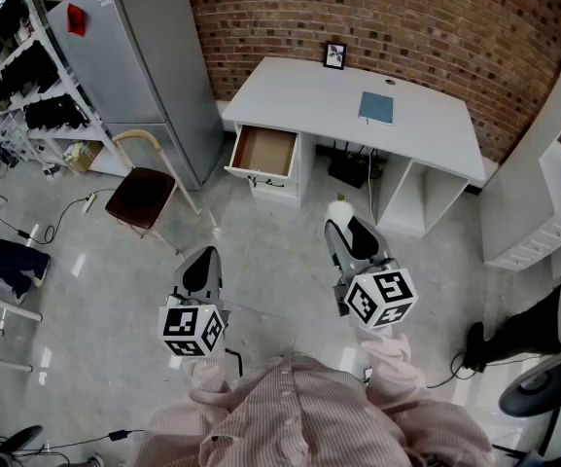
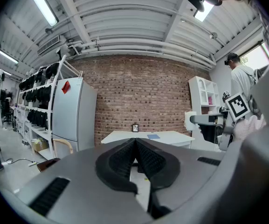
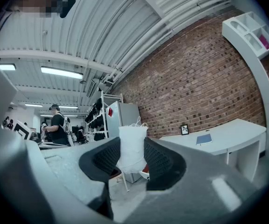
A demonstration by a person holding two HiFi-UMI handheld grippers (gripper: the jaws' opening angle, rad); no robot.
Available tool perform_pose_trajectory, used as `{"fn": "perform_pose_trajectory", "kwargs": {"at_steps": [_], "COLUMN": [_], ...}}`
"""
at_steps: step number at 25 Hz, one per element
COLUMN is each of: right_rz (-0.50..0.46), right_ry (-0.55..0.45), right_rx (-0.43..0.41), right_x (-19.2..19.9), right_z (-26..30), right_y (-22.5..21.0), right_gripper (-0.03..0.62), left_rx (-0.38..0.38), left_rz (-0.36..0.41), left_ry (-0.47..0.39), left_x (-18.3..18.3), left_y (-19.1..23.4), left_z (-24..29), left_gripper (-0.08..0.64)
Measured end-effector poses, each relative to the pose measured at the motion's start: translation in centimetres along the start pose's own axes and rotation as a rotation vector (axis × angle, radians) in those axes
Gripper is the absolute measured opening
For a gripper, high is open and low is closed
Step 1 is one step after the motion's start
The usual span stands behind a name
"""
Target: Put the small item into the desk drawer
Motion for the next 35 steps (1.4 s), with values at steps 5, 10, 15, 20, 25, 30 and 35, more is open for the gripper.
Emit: {"fn": "perform_pose_trajectory", "kwargs": {"at_steps": [5,10,15,20,25,30,35], "right_rz": [0.007,0.020,0.029,0.045,0.053,0.046,0.036], "right_ry": [0.004,0.007,0.017,0.018,0.024,0.036,0.050], "right_rx": [-0.003,-0.017,-0.024,-0.026,-0.029,-0.032,-0.029], "right_x": [-0.4,-0.1,0.4,0.7,1.2,2.1,2.5], "right_z": [-0.8,-1.5,-1.9,-0.8,1.5,5.9,12.3], "right_y": [-0.8,-1.3,-1.5,-1.9,-2.1,-2.6,-2.7], "right_gripper": [0.160,0.160,0.160,0.160,0.160,0.160,0.160], "left_rx": [-0.004,-0.015,-0.030,-0.042,-0.048,-0.049,-0.046], "left_rz": [-0.006,-0.020,-0.038,-0.045,-0.058,-0.078,-0.095], "left_ry": [-0.002,-0.006,-0.007,-0.006,-0.001,-0.009,-0.011], "left_x": [-0.4,0.0,0.8,0.8,1.1,1.7,1.3], "left_y": [-1.1,-2.3,-3.0,-2.3,-0.6,2.3,7.1], "left_z": [-0.2,-0.8,-1.5,-1.0,0.7,3.9,8.5], "left_gripper": [-0.002,-0.002,-0.002,-0.002,-0.002,-0.002,-0.002]}}
Point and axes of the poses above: the fingertips, and each gripper's own axes: z forward along the fingers, y to its left, x out of its underside, the point moved 5 cm from there along -z, backward along the fingers, and after that the axes turned 11 degrees about x, right-handed, at the moved point
